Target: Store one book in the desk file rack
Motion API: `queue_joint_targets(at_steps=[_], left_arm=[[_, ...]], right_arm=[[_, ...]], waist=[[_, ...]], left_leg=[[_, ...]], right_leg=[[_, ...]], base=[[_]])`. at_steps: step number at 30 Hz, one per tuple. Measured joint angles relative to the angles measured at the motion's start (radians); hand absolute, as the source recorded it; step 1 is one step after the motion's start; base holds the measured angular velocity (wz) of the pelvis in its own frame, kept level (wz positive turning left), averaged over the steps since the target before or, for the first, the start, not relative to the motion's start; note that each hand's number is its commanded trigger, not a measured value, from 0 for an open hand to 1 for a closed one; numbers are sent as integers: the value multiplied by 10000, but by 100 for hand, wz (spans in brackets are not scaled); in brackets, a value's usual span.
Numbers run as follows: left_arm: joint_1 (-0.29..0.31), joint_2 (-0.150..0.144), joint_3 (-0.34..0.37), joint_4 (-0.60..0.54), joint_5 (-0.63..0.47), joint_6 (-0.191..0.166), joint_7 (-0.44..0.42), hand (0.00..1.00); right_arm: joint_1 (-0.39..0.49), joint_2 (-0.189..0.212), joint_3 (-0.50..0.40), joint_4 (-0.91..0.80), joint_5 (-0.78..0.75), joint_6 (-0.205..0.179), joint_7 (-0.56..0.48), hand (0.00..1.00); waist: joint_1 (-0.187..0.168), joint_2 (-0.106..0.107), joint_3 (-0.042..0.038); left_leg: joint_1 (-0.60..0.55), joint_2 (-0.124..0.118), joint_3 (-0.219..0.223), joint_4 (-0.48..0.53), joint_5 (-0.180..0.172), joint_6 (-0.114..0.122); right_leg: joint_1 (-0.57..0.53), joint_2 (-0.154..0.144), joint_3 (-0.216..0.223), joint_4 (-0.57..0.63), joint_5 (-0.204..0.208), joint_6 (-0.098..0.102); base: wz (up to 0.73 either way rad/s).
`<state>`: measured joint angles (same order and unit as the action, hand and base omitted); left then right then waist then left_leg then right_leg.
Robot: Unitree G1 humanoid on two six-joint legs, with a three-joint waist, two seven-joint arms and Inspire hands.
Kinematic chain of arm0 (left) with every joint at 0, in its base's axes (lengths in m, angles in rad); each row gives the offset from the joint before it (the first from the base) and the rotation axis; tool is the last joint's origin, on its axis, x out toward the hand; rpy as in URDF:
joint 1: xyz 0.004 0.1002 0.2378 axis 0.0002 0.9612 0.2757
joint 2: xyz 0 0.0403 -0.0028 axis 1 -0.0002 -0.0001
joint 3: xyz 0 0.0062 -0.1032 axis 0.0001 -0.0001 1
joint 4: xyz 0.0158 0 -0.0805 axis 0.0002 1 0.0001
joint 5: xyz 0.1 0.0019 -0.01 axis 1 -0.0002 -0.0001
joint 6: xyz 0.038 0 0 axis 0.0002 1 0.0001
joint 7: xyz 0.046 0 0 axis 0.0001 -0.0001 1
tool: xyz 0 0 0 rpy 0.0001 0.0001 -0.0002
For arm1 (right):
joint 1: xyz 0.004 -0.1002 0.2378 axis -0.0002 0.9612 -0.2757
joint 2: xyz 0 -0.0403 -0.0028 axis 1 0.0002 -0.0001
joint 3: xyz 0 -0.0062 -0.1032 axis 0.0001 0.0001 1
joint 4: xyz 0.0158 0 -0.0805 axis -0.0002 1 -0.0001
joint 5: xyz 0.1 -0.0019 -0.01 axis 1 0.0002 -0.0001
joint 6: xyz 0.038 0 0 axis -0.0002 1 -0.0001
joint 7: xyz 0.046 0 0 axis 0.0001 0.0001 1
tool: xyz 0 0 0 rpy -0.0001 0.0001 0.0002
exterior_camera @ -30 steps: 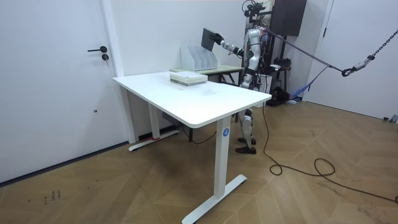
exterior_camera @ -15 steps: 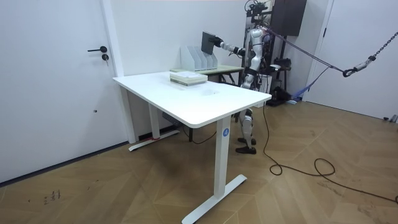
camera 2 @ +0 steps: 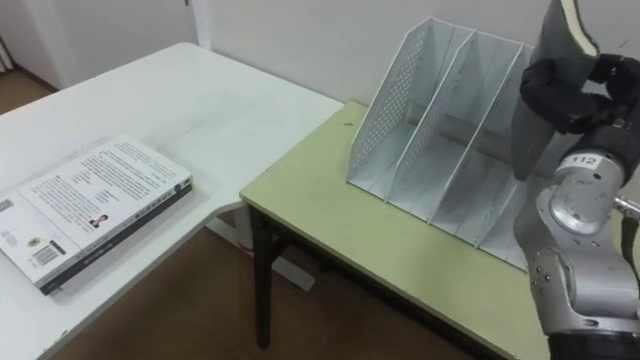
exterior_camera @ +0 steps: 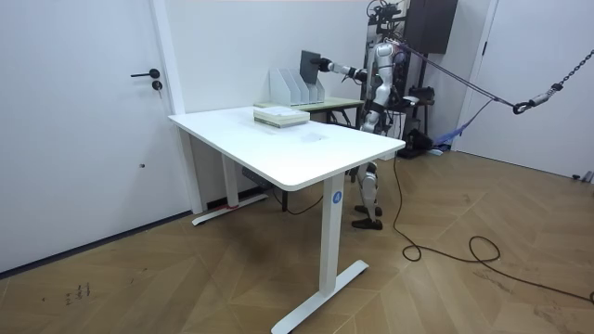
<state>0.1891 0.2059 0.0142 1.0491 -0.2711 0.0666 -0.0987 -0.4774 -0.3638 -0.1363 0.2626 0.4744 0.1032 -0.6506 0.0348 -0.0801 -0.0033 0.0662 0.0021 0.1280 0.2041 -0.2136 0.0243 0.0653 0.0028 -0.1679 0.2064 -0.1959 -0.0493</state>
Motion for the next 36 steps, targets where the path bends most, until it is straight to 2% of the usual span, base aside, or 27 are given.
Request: queue_joint_targets(at_steps=[5, 7, 11, 15, 17, 19, 23, 24, 25, 26, 27, 32, 36], left_arm=[[-2, -2, 40, -76, 246, 51, 8, 0], [-5, -2, 41, -115, 249, 182, 8, 0], [-2, -3, 95, -139, 256, 220, 12, 0], [5, 3, 206, -155, 284, 479, 85, 0], [6, 15, 214, -187, 290, 559, 84, 0], [16, 46, 226, -242, 315, 591, 78, 0], [163, 66, 253, -507, 366, 655, 67, 0], [191, 70, 340, -517, 368, 659, 49, 0], [247, 71, 451, -557, 380, 684, 27, 0], [285, 71, 491, -598, 388, 708, 25, 0], [390, 71, 558, -765, 432, 794, 15, 0], [464, 81, 713, -940, 698, 873, 0, 0], [496, 122, 717, -1007, 706, 988, -1, 0]], right_arm=[[-261, -71, -16, 536, 410, 231, 119, 100], [-647, -104, -16, 1039, 431, 306, 217, 100], [-1005, -421, -26, 1373, 1058, 313, 216, 100], [-1143, -790, -28, 1397, 1235, 427, 287, 100], [-1250, -823, -28, 1662, 1219, 462, 324, 100], [-1427, -871, -41, 2061, 1214, 707, 308, 100], [-1447, -875, -39, 2241, 1214, 960, 321, 100], [-1450, -877, -39, 2245, 1216, 1056, 329, 79], [-1451, -889, -40, 2266, 1218, 1119, 376, 67], [-1452, -908, -40, 2280, 1220, 1151, 415, 27], [-1473, -932, -40, 2341, 1220, 1178, 494, 0], [-2133, -1196, -39, 3065, 1222, 1299, 665, 0], [-2529, -1667, -33, 3741, 1217, 1293, 877, 0]], waist=[[-16, 45, 37], [-51, 94, 66], [-52, 137, 43], [-41, 190, 10], [-33, 184, 9], [-32, 169, 10], [-6, 125, 7], [-2, 98, 0], [-7, 61, -18], [4, 43, -25], [10, 5, -47], [-1, -29, -60], [24, -102, -59]], left_leg=[[-36, 12, 1, -11, 0, 0], [-40, 11, -12, -8, 0, 0], [-176, 5, -30, 10, 2, 2], [-186, -5, -98, 1, 6, 0], [-174, -5, -137, -9, 14, -14], [-184, -6, -217, -17, 29, -31], [-196, -6, -243, -16, 53, -39], [-202, -6, -248, -15, 56, -42], [-206, -6, -249, -13, 57, -43], [-206, -6, -248, -12, 57, -43], [-207, -8, -248, -12, 58, -43], [-208, -7, -298, 3, 71, -21], [-169, -2, -299, 5, 72, -18]], right_leg=[[-15, -18, -31, -10, 1, -1], [-17, -34, -49, -10, 1, 1], [-151, -39, -65, 23, 1, 2], [-137, -20, -120, 17, 1, 1], [-131, -19, -137, 18, 1, 1], [-128, -22, -247, 18, 1, 1], [-130, -36, -290, 19, 1, 1], [-132, -30, -290, 11, 1, 0], [-127, -28, -290, -10, 1, 0], [-122, -28, -292, -10, 1, -1], [-122, -28, -294, -8, 1, -1], [-102, -22, -339, -1, 2, -2], [-40, -16, -361, -18, 4, -4]], base=[[1], [0], [0], [3], [3], [7], [3], [0], [0], [0], [0], [1], [0]])
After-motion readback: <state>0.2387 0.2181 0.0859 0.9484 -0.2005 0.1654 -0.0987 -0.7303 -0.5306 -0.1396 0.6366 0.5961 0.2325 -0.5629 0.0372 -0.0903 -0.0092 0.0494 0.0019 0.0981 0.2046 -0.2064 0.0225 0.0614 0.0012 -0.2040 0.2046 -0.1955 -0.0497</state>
